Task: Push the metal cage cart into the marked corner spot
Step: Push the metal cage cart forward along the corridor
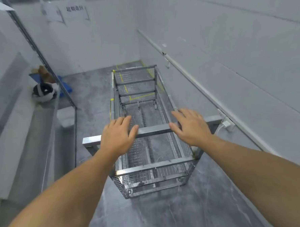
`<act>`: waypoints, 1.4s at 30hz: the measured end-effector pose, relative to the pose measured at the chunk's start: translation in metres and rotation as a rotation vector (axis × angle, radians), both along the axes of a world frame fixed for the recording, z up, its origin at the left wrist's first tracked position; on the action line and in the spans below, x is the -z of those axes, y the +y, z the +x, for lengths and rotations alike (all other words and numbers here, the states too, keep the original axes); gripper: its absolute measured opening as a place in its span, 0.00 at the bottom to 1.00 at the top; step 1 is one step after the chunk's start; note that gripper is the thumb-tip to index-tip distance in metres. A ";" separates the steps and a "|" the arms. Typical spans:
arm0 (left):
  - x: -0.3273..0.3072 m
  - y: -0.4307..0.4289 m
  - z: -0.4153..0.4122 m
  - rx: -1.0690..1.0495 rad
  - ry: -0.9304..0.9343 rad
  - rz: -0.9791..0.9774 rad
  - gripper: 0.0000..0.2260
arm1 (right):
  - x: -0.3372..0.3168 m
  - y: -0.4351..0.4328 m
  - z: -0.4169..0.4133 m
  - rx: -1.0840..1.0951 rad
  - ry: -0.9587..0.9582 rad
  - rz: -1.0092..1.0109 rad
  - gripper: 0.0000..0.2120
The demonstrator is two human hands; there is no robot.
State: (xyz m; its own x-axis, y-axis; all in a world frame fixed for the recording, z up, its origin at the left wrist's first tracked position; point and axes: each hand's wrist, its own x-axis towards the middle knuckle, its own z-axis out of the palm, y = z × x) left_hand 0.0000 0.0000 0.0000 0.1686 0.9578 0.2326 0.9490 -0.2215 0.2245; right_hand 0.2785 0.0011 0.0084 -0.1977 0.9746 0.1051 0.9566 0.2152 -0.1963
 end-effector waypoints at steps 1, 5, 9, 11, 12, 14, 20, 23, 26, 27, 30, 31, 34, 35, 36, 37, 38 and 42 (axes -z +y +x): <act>0.003 0.002 0.002 0.014 0.003 -0.010 0.26 | 0.004 0.001 -0.003 -0.015 -0.011 -0.011 0.28; 0.016 0.011 0.000 0.143 0.094 -0.070 0.28 | 0.022 0.007 -0.014 -0.080 -0.138 -0.063 0.31; 0.019 0.025 -0.027 0.218 0.158 -0.075 0.26 | 0.031 0.014 -0.012 -0.077 -0.195 0.055 0.30; 0.018 0.031 -0.040 0.246 0.214 -0.071 0.27 | 0.033 0.019 -0.012 -0.079 -0.212 0.106 0.30; 0.019 0.033 -0.045 0.253 0.238 -0.074 0.27 | 0.035 0.021 -0.011 -0.081 -0.217 0.122 0.30; 0.021 0.037 -0.050 0.252 0.246 -0.064 0.27 | 0.037 0.027 -0.010 -0.087 -0.232 0.147 0.29; 0.025 0.060 -0.040 0.205 0.256 -0.016 0.29 | 0.043 0.052 -0.006 -0.077 -0.255 0.193 0.29; 0.025 0.078 -0.038 0.170 0.273 -0.011 0.30 | 0.044 0.074 -0.005 -0.076 -0.247 0.213 0.30; 0.024 0.101 -0.032 0.144 0.299 -0.020 0.31 | 0.045 0.099 -0.001 -0.082 -0.250 0.235 0.30; 0.024 0.110 -0.031 0.136 0.300 -0.020 0.31 | 0.046 0.109 0.000 -0.083 -0.249 0.242 0.30; 0.023 0.138 -0.026 0.116 0.299 -0.028 0.31 | 0.047 0.141 0.004 -0.097 -0.239 0.257 0.29; 0.023 0.147 -0.025 0.110 0.300 -0.031 0.32 | 0.047 0.152 0.006 -0.108 -0.232 0.264 0.29; 0.022 0.176 -0.025 0.100 0.302 -0.055 0.32 | 0.047 0.183 0.007 -0.135 -0.231 0.259 0.30; 0.021 0.186 -0.027 0.095 0.301 -0.064 0.32 | 0.047 0.193 0.005 -0.139 -0.229 0.257 0.30; 0.021 0.197 -0.028 0.089 0.299 -0.073 0.33 | 0.046 0.203 0.003 -0.141 -0.223 0.257 0.31; 0.021 0.207 -0.030 0.081 0.298 -0.082 0.34 | 0.045 0.213 0.001 -0.143 -0.216 0.256 0.31; 0.021 0.218 -0.033 0.070 0.296 -0.088 0.35 | 0.044 0.222 -0.002 -0.147 -0.213 0.253 0.31; 0.022 0.259 -0.042 0.012 0.304 -0.086 0.38 | 0.040 0.262 -0.015 -0.165 -0.216 0.230 0.30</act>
State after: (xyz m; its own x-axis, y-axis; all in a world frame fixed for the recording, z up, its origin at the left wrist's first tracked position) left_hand -0.0423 0.2590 -0.0219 0.2297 0.9693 0.0879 0.9728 -0.2259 -0.0504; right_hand 0.2638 0.2631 -0.0312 -0.3923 0.8833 0.2565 0.9193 0.3856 0.0783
